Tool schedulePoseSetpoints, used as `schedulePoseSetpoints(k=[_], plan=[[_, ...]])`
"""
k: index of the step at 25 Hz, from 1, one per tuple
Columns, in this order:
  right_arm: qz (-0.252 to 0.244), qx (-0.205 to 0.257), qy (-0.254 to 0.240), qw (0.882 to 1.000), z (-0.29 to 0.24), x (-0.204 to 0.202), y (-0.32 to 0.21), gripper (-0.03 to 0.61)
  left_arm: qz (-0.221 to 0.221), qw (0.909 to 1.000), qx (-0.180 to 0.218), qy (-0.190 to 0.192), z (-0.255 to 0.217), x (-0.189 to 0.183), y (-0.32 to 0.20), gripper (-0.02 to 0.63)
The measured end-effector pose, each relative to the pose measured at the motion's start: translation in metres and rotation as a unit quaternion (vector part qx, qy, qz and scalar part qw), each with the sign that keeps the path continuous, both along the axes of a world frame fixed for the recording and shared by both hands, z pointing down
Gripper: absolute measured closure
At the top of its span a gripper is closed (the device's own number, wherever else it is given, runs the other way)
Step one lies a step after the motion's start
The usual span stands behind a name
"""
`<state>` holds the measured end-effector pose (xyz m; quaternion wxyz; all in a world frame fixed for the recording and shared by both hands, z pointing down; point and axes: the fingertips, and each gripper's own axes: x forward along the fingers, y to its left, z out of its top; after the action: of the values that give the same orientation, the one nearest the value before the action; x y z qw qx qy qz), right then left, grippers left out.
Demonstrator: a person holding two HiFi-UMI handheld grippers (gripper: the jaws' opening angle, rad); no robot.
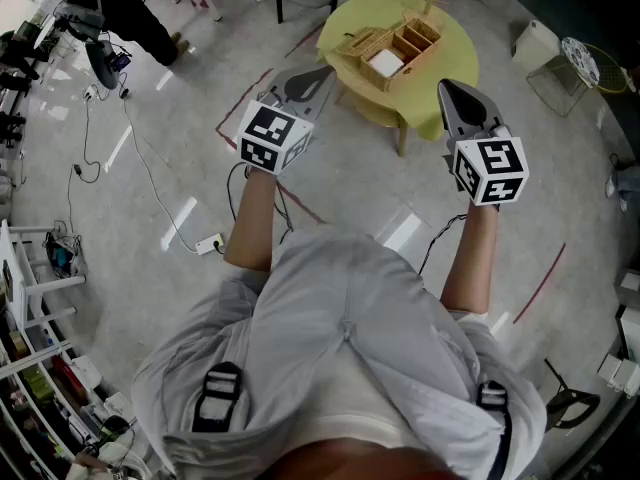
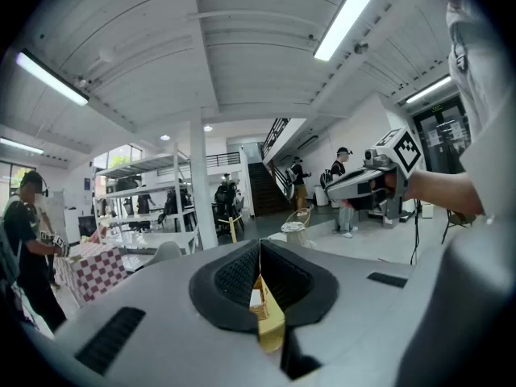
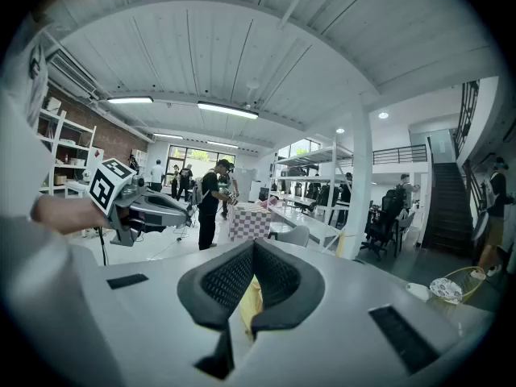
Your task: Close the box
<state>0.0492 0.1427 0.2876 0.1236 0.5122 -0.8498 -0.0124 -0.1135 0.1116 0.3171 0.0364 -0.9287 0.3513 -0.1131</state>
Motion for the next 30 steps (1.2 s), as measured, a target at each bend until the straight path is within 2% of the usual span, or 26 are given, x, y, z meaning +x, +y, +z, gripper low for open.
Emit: schedulePoseSetpoints(k=[3, 7, 15, 22, 27, 30], plan=[[-0.001, 0.0, -0.008, 1.0, 0.001, 0.005, 0.0, 0.56, 0.013, 0.9998, 0.012, -0.009, -0.002, 0.012, 0.006, 0.583], [0.0, -0.004, -0.026, 1.0, 0.004, 0.018, -0.001, 0.56, 0.004, 0.9998, 0.018, -0.006, -0.005, 0.023, 0.006, 0.584], [-0.046, -0.025, -0.037, 0.998, 0.02, 0.039, 0.003, 0.56, -0.044, 0.9988, -0.011, 0.017, 0.005, 0.03, 0.004, 0.586], [-0.07, -0.034, -0.058, 0.995, 0.032, 0.051, 0.006, 0.56, -0.094, 0.9942, -0.044, 0.031, 0.027, 0.023, 0.003, 0.586], [-0.076, -0.049, -0.061, 0.994, 0.041, 0.049, -0.01, 0.56, -0.083, 0.9956, -0.042, 0.013, 0.035, 0.028, -0.013, 0.586], [-0.074, -0.057, -0.06, 0.994, 0.049, 0.045, -0.025, 0.56, -0.066, 0.9963, -0.051, 0.022, 0.045, 0.031, -0.028, 0.586]])
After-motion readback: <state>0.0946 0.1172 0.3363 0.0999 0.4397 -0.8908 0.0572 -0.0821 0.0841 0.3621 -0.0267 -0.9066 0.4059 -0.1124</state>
